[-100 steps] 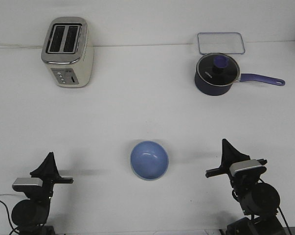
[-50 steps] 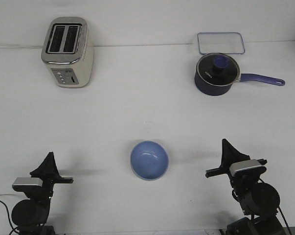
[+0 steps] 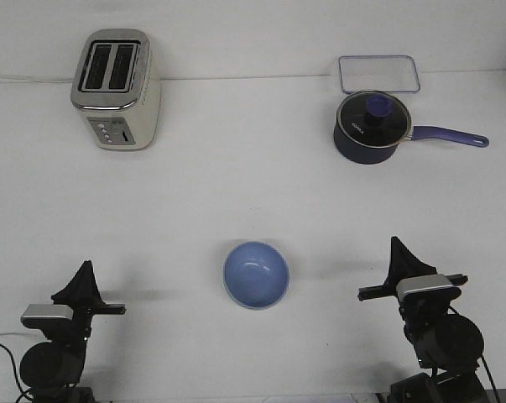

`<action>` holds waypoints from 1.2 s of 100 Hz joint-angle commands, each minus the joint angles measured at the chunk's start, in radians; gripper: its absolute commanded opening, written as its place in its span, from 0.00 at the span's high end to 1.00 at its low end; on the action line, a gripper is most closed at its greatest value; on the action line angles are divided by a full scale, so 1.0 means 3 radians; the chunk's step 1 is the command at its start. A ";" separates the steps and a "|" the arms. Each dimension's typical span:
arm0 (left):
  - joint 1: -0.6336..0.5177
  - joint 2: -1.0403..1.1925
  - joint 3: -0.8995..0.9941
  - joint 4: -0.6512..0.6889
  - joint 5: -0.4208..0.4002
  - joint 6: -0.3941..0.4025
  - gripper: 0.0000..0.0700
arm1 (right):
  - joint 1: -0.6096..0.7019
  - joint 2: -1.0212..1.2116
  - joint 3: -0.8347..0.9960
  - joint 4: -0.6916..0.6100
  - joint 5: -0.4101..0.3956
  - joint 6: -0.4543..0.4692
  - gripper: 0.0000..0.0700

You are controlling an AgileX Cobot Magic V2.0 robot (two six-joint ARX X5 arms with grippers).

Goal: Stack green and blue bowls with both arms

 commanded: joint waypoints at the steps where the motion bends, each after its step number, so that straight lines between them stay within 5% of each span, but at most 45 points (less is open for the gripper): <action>1: 0.0001 -0.0003 -0.0065 0.0036 -0.0009 0.0017 0.98 | -0.0177 -0.0081 -0.0123 0.0011 -0.0065 -0.0322 1.00; 37: 0.0000 -0.0003 -0.0065 0.0034 -0.0009 0.0017 0.98 | -0.0881 -0.0877 -0.1038 0.0011 -0.0449 -0.0772 1.00; 120: 0.0001 -0.0003 -0.0065 0.0034 -0.0009 0.0017 0.98 | -0.0910 -0.0863 -0.1193 0.0384 -0.0523 -0.0768 1.00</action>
